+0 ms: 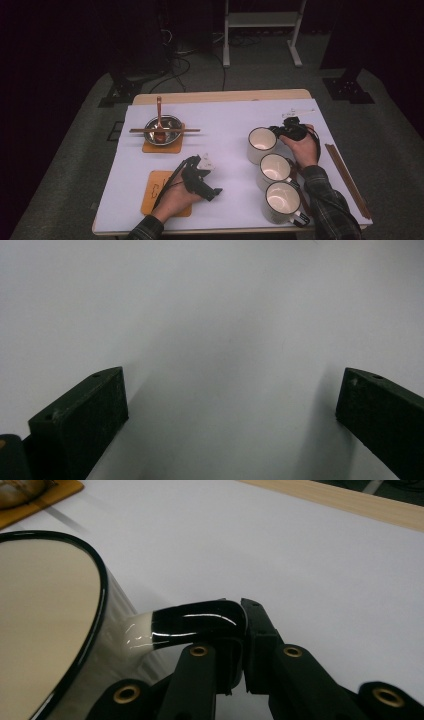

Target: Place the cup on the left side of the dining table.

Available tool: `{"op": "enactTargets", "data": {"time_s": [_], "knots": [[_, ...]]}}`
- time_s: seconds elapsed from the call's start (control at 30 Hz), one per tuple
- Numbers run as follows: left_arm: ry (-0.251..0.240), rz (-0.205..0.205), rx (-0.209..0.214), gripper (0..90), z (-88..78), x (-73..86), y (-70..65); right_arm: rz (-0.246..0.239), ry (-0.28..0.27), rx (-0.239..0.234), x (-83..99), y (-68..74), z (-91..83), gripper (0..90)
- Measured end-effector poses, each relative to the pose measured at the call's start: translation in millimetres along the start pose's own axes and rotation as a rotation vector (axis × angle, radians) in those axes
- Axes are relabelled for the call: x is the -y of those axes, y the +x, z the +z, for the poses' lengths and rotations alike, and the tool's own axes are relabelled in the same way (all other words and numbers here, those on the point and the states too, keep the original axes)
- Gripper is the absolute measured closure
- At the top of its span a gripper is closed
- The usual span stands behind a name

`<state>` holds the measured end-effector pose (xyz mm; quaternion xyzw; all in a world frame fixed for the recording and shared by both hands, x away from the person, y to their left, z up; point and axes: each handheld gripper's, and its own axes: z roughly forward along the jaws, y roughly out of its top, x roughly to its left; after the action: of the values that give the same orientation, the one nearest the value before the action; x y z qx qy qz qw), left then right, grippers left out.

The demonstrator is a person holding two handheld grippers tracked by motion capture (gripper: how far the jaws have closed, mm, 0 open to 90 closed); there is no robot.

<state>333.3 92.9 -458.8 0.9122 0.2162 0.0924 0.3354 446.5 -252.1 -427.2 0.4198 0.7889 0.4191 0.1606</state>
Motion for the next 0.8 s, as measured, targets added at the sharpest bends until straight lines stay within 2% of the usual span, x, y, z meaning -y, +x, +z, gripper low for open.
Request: {"op": "enactTargets", "data": {"time_s": [0.2, 0.4, 0.7, 0.8], "knots": [[0.001, 0.002, 0.0, 0.0, -0.1, 0.0, 0.1, -0.021, -0.001, -0.034, -14.7, 4.6, 10.4, 83.5], [-0.001, 0.001, 0.0, 0.0, 0.0, 0.0, -0.1, -0.039, 0.017, -0.077, -31.9, 4.4, 29.8, 83.4], [0.002, 0.004, 0.0, 0.0, -0.3, -0.1, 0.2, -0.057, 0.016, -0.118, -41.1, 4.1, 53.5, 82.5], [0.002, 0.004, -0.001, 0.0, -0.2, -0.1, 0.2, -0.05, 0.012, -0.129, -41.5, 4.2, 56.5, 82.3]]}}
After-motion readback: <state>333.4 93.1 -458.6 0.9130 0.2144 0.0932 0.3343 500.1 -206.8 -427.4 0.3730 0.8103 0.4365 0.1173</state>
